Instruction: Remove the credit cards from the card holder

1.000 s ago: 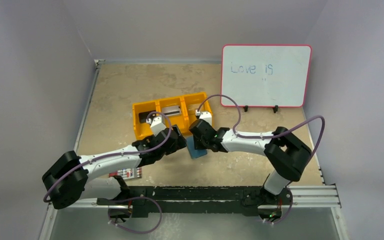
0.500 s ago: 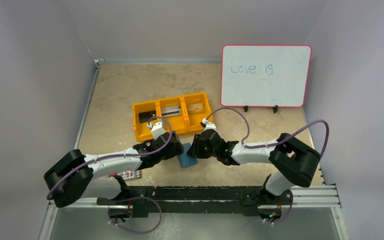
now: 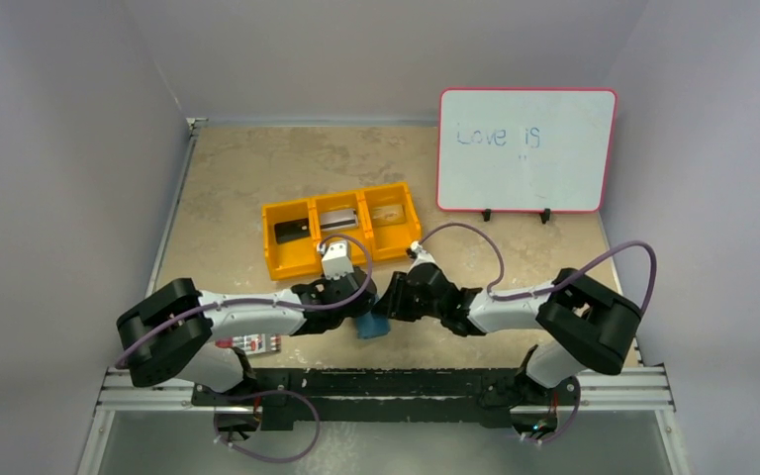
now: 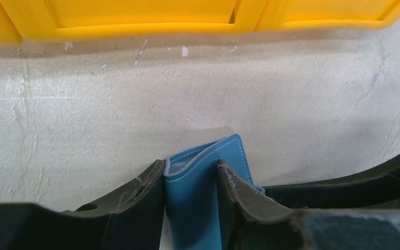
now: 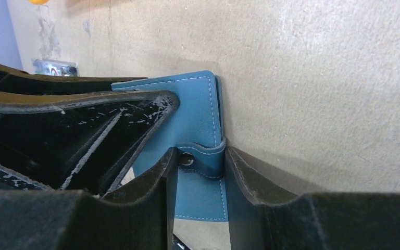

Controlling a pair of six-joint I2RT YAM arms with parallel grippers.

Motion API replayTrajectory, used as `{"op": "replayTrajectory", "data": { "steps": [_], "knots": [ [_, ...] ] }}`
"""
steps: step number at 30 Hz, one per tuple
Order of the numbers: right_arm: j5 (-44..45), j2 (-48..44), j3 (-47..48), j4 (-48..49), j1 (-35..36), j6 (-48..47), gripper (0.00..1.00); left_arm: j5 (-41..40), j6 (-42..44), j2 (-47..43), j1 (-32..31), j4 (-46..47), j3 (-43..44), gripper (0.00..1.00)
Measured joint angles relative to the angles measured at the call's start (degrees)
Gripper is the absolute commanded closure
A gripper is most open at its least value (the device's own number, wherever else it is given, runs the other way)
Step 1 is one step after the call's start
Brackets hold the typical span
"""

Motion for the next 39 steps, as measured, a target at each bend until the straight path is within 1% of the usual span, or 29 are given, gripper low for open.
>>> {"op": "replayTrajectory", "data": {
  "steps": [1, 3, 6, 8, 10, 13, 15, 17, 20, 23, 27, 29, 31, 35, 39],
  "knots": [
    [-0.26, -0.28, -0.70, 0.79, -0.17, 0.52, 0.82, -0.90, 0.00, 0.02, -0.55, -0.81, 0.52, 0.70],
    [-0.83, -0.83, -1.99, 2.14, -0.83, 1.36, 0.82, -1.68, -0.04, 0.02, -0.98, -1.64, 0.98, 0.74],
    [-2.93, -1.88, -4.98, 5.88, -2.62, 2.62, 0.82, -2.16, -0.46, -0.39, -1.46, -1.57, 1.09, 0.74],
    [-5.90, -2.82, -8.92, 10.67, -5.14, 3.82, 0.81, -1.75, -0.48, -0.42, -1.88, -0.96, 1.07, 0.74],
    [-7.34, -3.48, -11.43, 12.70, -7.30, 4.83, 0.81, -1.73, -0.48, -0.48, -2.08, -0.83, 1.05, 0.74],
    [-7.96, -4.02, -12.07, 13.07, -8.85, 4.61, 0.77, -1.75, -0.46, -0.48, -2.08, -0.79, 1.05, 0.74],
    [-8.39, -4.02, -12.00, 12.87, -9.03, 4.13, 0.72, -1.77, -0.44, -0.48, -2.08, -0.79, 1.05, 0.73],
    [-7.85, -4.20, -11.56, 11.87, -9.03, 3.32, 0.66, -1.77, -0.46, -0.48, -2.08, -0.79, 1.05, 0.70],
    [-5.46, -5.81, -10.05, 7.74, -9.01, 1.79, 0.60, -1.75, -0.39, -0.48, -2.08, -0.90, 1.05, 0.65],
    [-1.75, -8.83, -7.02, 0.31, -9.03, -0.31, 0.60, -1.73, 0.09, -0.48, -2.08, -1.90, 1.05, 0.62],
    [1.55, -11.37, -3.82, -5.62, -9.03, -4.09, 0.60, -1.68, 1.11, -0.48, -2.08, -2.73, 1.05, 0.62],
    [1.81, -11.43, -2.58, -7.52, -9.03, -6.32, 0.56, -1.68, 1.51, -0.48, -2.08, -2.89, 1.09, 0.61],
    [1.77, -11.37, -2.10, -8.61, -8.59, -7.87, 0.49, -1.66, 1.70, -0.48, -2.08, -3.28, 1.31, 0.61],
    [1.68, -11.30, -0.92, -10.38, -5.07, -10.67, 0.43, -1.64, 2.10, -0.48, -2.08, -4.02, 1.64, 0.62],
    [1.70, -10.99, 1.31, -11.17, -1.55, -12.09, 0.43, -1.64, 2.14, -0.52, -2.08, -4.57, 1.88, 0.62]
  ]
}}
